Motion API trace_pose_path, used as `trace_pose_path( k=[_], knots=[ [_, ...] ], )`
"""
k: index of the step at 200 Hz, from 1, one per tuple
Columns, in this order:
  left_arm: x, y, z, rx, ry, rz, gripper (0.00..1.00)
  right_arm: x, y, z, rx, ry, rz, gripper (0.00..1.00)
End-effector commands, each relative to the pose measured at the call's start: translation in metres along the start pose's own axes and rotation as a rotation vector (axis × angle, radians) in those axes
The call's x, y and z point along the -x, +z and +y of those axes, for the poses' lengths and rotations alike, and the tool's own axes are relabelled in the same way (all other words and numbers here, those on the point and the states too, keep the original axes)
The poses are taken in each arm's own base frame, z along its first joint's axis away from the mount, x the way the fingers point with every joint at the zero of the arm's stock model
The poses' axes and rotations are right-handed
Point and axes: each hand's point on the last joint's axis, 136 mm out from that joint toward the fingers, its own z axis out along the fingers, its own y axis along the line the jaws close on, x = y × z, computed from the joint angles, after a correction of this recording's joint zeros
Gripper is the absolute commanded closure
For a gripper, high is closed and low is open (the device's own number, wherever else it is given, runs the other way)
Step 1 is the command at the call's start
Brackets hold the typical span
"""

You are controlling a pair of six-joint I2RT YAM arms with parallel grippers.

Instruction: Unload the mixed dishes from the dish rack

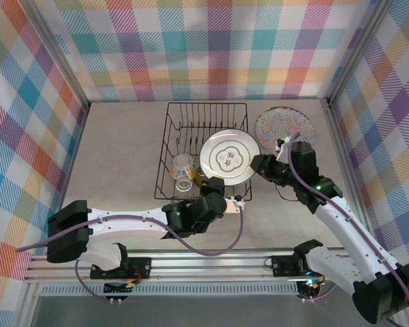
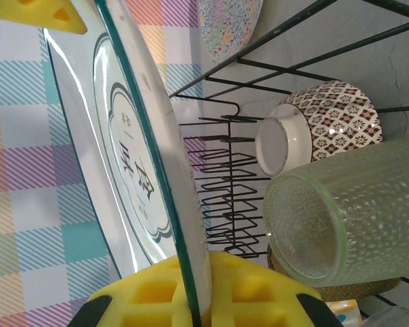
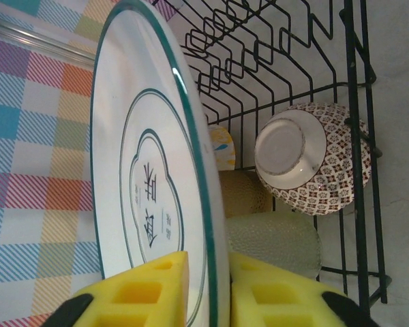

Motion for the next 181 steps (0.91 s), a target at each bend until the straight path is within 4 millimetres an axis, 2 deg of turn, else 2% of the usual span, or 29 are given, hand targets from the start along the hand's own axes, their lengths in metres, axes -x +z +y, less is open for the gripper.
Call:
trace_pose_path(
  k=[1,47,56,68,90,104,142,167,181],
  knots=[
    [0.003,-0.004,0.011,0.053,-0.043,0.002,1.00,-0.002,-0.002,0.001,0.007,0.001,-0.005,0.83],
    [0.003,-0.004,0.013,0.058,-0.050,0.000,1.00,-0.003,0.001,-0.002,0.007,0.007,-0.006,0.99],
    [0.003,-0.004,0.014,0.061,-0.054,0.001,0.95,-0.002,0.001,-0.001,0.012,0.004,-0.012,1.00],
    [0.003,-0.005,0.016,0.069,-0.062,0.001,0.78,0.000,0.000,0.000,0.010,-0.004,-0.017,1.00],
    [0.003,-0.007,0.021,0.081,-0.089,-0.008,0.27,0.007,-0.003,0.001,-0.007,-0.026,-0.039,1.00],
    [0.004,-0.009,0.025,0.089,-0.110,-0.013,0.01,0.013,-0.006,0.003,-0.014,-0.033,-0.052,1.00],
    [0.003,-0.019,0.041,0.077,-0.215,-0.021,0.00,0.037,-0.012,0.003,-0.014,-0.003,-0.088,1.00],
    [0.002,-0.040,0.075,0.031,-0.459,-0.082,0.00,0.065,-0.022,-0.008,-0.021,0.046,-0.150,1.00],
    [-0.001,-0.056,0.095,-0.001,-0.616,-0.135,0.00,0.081,-0.028,-0.021,-0.040,0.085,-0.195,1.00]
  ],
)
